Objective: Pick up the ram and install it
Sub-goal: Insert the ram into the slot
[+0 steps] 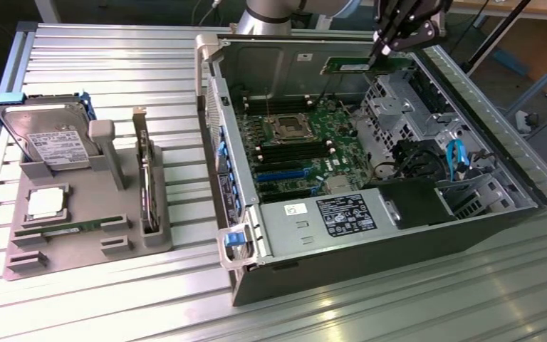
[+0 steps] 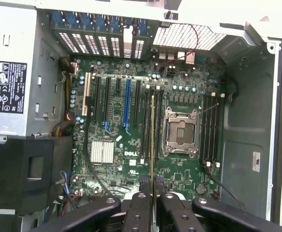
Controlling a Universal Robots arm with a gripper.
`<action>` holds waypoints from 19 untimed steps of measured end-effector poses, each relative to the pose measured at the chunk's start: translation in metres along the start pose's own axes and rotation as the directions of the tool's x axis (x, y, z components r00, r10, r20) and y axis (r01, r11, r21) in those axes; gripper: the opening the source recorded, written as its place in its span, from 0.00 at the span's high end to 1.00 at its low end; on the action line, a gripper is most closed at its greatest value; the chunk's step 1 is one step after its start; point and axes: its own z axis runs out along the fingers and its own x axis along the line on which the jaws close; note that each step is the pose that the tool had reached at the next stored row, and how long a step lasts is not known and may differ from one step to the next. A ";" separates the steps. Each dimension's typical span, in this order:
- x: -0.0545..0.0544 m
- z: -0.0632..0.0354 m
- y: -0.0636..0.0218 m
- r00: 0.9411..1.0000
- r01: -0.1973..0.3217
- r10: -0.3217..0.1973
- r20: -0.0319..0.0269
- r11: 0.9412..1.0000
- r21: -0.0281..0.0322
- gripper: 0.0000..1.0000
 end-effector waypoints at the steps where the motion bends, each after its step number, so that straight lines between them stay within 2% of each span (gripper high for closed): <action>1: 0.000 0.0045 0.0011 1.000 -0.002 0.002 0.000 1.000 0.000 0.87; 8: 0.000 0.0244 0.0038 1.000 -0.014 0.014 0.001 1.000 0.001 0.87; 12: 0.001 0.0466 0.0126 0.999 -0.032 0.032 0.003 0.999 0.002 0.87; 13: 0.001 0.0553 0.0166 0.999 -0.040 0.040 0.003 0.999 0.003 0.87; 17: 0.002 0.0755 0.0248 0.999 -0.054 0.054 0.004 0.999 0.004 0.87; 18: 0.002 0.0869 0.0286 0.998 -0.061 0.061 0.005 0.998 0.004 0.87; 19: 0.003 0.0926 0.0301 0.998 -0.065 0.065 0.005 0.998 0.004 0.87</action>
